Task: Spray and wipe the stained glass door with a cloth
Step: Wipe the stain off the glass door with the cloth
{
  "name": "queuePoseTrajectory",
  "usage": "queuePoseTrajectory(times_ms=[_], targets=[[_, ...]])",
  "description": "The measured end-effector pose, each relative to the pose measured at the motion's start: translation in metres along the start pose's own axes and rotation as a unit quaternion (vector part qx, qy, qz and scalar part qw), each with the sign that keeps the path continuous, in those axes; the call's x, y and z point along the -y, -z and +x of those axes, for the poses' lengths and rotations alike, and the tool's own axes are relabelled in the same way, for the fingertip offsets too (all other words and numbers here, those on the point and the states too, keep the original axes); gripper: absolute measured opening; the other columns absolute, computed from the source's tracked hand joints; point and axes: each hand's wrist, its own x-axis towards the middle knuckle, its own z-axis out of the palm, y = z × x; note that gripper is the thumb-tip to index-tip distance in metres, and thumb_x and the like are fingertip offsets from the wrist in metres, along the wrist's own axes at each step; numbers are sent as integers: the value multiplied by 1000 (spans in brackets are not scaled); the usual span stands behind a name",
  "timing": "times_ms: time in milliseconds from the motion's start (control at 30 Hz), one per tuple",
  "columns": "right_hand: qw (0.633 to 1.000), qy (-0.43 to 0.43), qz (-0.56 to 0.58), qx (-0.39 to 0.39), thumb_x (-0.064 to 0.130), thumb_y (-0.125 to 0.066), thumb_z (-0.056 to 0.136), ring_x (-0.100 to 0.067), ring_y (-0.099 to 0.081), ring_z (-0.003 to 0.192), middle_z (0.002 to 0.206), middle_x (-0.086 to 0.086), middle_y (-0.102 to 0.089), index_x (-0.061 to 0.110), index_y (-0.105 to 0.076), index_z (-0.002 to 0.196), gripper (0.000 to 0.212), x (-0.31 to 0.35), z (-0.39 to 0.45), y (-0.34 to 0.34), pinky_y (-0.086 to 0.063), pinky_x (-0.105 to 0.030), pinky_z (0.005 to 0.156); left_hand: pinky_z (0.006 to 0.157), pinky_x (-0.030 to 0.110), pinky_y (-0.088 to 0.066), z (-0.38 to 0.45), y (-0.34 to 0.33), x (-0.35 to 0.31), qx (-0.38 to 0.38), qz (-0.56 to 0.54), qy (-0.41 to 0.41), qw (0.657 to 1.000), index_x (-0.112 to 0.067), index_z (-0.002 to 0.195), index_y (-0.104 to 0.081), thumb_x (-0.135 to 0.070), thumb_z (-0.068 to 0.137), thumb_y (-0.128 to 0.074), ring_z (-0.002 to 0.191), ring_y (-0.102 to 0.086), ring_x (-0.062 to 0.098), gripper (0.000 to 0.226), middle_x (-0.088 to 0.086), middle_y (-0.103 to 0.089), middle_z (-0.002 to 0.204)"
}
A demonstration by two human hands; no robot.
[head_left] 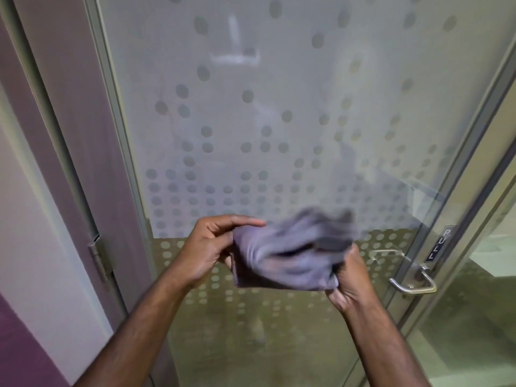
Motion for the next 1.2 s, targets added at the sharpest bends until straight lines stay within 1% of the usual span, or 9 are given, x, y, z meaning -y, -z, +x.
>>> queuePoseTrajectory(times_ms=[133, 233, 367, 467, 567, 733, 900, 1033, 1200], targets=[[998, 35, -39, -32, -10, -69, 52, -40, -69, 100, 112, -18, -72, 4, -66, 61, 17, -6, 3, -6, -58, -56, 88, 38, 14, -37, 3, -8, 4, -70, -58, 28, 995, -18, 98, -80, 11, 96, -48, 41, -44, 3, 43, -1, -67, 64], [996, 59, -44, -58, -15, -60, 59, -39, -68, 98, 109, -20, -70, 6, -65, 59, 22, -14, 3, -4, -61, -50, 83, 40, 20, -51, -1, -7, 15, -79, -145, 125, 978, -8, 121, -68, -17, 95, -57, 46, -58, 8, 29, 7, -69, 76], [983, 105, -126, -84, -9, -65, 60, -27, -70, 91, 100, -12, -74, 13, -67, 54, 23, -15, 2, -3, -61, -32, 74, 69, 35, -64, -12, -7, 23, 14, -83, 274, 958, -12, 119, -70, -59, 98, -46, 84, -76, 22, 57, 13, -78, 106], [974, 123, -163, -103, -17, -60, 76, -21, -71, 91, 102, -10, -75, 15, -72, 65, 36, -17, 1, -6, -60, -29, 74, 69, 26, -61, -17, -11, 22, -4, -61, 241, 969, -7, 127, -64, -24, 88, -75, 88, -75, 14, 43, 7, -79, 108], [979, 49, -147, -132, -10, -53, 95, -18, -73, 79, 93, -8, -78, 15, -73, 106, 34, -18, -4, -5, -61, -28, 70, 66, 24, -61, -15, -10, 24, -48, -111, 220, 968, 3, 124, -61, 7, 85, -69, 80, -77, 16, 40, 10, -80, 99], [974, -176, -34, -136, 17, -46, 104, -29, -78, 91, 111, -22, -77, 0, -78, 108, 37, -19, -13, -4, -64, -41, 81, 50, 17, -54, -14, -8, 25, -64, -94, 228, 967, 6, 112, -70, 3, 88, -67, 64, -75, 11, 24, 8, -80, 83], [970, -148, -160, -106, 46, -58, 100, -24, -76, 101, 117, -13, -77, 11, -76, 117, 43, -16, -26, 3, -64, -39, 79, 54, 18, -56, -9, 0, 38, -81, -27, 204, 975, 6, 106, -73, 0, 87, -72, 64, -73, 9, 20, 5, -79, 79], [946, -104, -296, -79, 31, -74, 80, -18, -74, 89, 111, -10, -79, 12, -75, 118, 42, -15, -39, 5, -61, -30, 73, 53, 18, -51, 1, 2, 46, -69, 68, 172, 980, -6, 84, -77, -9, 85, -78, 54, -64, 0, 4, -6, -75, 63], [937, -65, -307, -153, 15, -77, 76, -20, -74, 84, 107, -16, -79, 7, -76, 116, 41, 3, -50, 14, -59, -26, 68, 39, 15, -36, 13, -8, 45, 3, 89, 184, 979, -7, 67, -69, -16, 84, -80, 41, -50, 1, 22, -8, -62, 49]])
